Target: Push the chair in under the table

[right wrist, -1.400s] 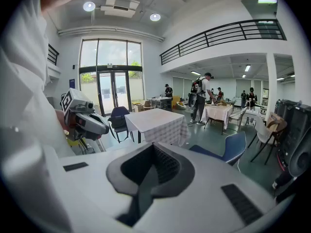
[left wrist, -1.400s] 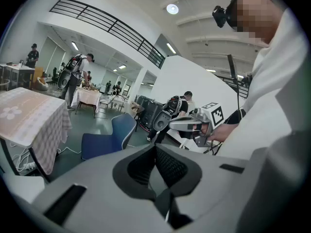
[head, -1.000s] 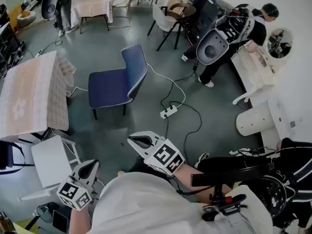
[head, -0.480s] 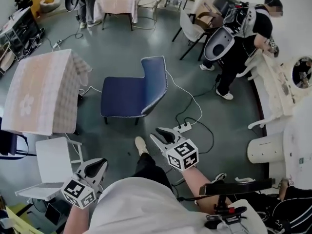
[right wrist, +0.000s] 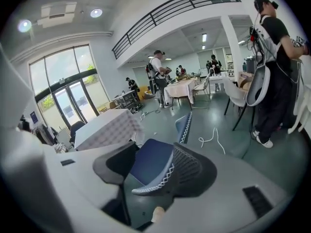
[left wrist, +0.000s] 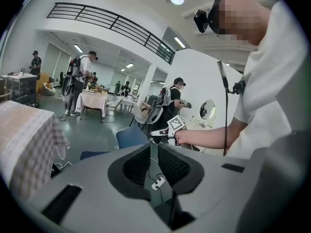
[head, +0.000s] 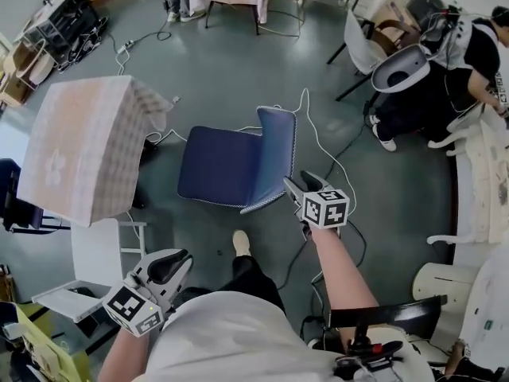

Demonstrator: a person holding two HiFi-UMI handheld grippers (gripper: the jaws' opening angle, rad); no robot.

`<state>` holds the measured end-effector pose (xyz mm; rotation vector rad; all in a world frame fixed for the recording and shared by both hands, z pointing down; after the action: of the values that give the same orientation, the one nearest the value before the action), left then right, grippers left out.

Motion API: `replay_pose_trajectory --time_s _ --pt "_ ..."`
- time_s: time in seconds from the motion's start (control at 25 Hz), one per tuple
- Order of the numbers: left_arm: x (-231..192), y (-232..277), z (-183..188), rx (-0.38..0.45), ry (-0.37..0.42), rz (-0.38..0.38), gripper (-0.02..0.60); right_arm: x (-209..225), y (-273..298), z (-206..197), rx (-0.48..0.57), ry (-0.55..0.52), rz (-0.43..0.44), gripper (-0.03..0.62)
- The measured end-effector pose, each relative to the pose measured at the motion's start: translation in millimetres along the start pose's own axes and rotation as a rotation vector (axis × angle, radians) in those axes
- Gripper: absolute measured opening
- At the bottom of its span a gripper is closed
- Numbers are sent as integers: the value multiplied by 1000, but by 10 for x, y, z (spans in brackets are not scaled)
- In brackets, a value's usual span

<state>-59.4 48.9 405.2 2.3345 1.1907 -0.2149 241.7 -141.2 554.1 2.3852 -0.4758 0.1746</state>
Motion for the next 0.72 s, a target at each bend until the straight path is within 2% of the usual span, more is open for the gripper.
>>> replay_pose_trajectory --time_s 0.24,0.4,0.52,0.72 --pt "-201 162 39 -21 -62 58 46 406 857 38 -116 122 -3 264" --pt "-353 165 100 -3 -88 104 46 693 1285 -57 -210 205 -58 272" --pt "-517 110 127 10 -97 123 46 766 1471 -103 -250 276 -38 271" --pt "-877 -77 151 27 -113 137 46 637 1530 -104 -312 333 -16 126"
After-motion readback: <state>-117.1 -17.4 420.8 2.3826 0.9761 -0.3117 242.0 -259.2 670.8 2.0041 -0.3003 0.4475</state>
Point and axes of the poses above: the fingertips, and each gripper's own axes: y forward along the fingers, x to its right, z out of its top, the point moved 4 cm from there along -y, backward along the fingers, and after that the axes turned 6 degrees about -z, right-handed, at the moved point
